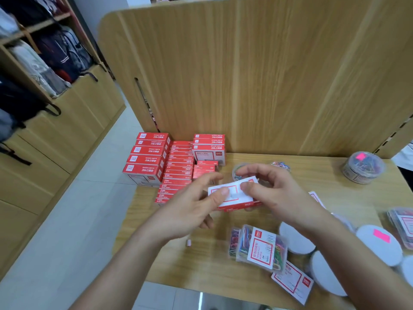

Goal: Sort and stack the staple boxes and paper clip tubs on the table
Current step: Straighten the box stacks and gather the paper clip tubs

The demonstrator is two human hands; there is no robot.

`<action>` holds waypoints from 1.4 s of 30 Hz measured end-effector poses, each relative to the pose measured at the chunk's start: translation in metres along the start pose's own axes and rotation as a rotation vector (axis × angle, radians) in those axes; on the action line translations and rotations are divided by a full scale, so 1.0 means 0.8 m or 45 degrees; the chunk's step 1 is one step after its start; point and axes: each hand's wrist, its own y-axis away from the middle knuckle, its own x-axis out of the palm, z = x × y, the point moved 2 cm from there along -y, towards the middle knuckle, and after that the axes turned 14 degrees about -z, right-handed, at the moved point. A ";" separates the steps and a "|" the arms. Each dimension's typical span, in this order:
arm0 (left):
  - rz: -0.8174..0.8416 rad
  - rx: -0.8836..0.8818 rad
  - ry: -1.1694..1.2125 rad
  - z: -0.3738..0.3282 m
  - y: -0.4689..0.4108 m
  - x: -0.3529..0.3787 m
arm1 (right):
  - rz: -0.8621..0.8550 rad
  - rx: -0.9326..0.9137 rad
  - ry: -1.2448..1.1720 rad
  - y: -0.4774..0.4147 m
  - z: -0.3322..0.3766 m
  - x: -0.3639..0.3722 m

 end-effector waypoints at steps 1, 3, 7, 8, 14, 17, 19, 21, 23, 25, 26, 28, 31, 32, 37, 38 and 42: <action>0.037 -0.036 0.069 0.003 0.005 0.001 | 0.043 -0.008 0.007 0.001 0.001 0.004; 0.048 -0.119 0.304 0.008 0.014 0.001 | 0.138 -0.011 0.027 0.001 0.002 0.011; -0.176 -0.034 0.326 0.027 0.026 -0.010 | 0.343 -0.112 0.333 -0.003 0.003 0.024; -0.223 0.009 0.283 0.031 0.031 -0.015 | 0.396 -0.172 0.448 -0.003 0.005 0.029; -0.453 0.114 -0.001 0.080 0.067 -0.085 | 0.459 -0.508 1.195 0.009 0.040 0.064; -0.447 0.155 -0.196 0.112 0.071 -0.110 | 0.350 -0.555 1.227 0.034 0.045 0.091; -0.412 0.164 -0.268 0.130 0.066 -0.111 | 0.296 -0.554 1.201 0.050 0.035 0.113; -0.416 0.230 -0.345 0.144 0.057 -0.105 | 0.263 -0.488 1.057 0.063 0.017 0.136; -0.483 0.327 -0.419 0.153 0.049 -0.098 | 0.183 -0.370 0.766 0.074 0.002 0.153; -0.606 0.369 -0.414 0.158 0.044 -0.093 | 0.036 -0.197 0.444 0.079 -0.010 0.162; -0.661 0.347 -0.369 0.160 0.042 -0.092 | -0.012 -0.116 0.321 0.078 -0.018 0.165; -0.719 0.281 -0.304 0.159 0.042 -0.090 | -0.068 0.015 0.125 0.073 -0.031 0.172; -0.675 0.286 -0.348 0.149 0.046 -0.078 | -0.097 0.070 -0.062 0.064 -0.048 0.184; -0.654 0.307 -0.319 0.144 0.047 -0.072 | -0.115 0.045 -0.069 0.062 -0.052 0.190; -0.587 0.267 -0.143 0.134 0.040 -0.059 | -0.125 -0.060 -0.041 0.061 -0.070 0.199; -0.579 0.254 -0.134 0.135 0.039 -0.059 | -0.114 -0.088 -0.042 0.061 -0.072 0.199; -0.546 0.222 -0.131 0.143 0.038 -0.063 | -0.124 -0.258 0.175 0.066 -0.076 0.189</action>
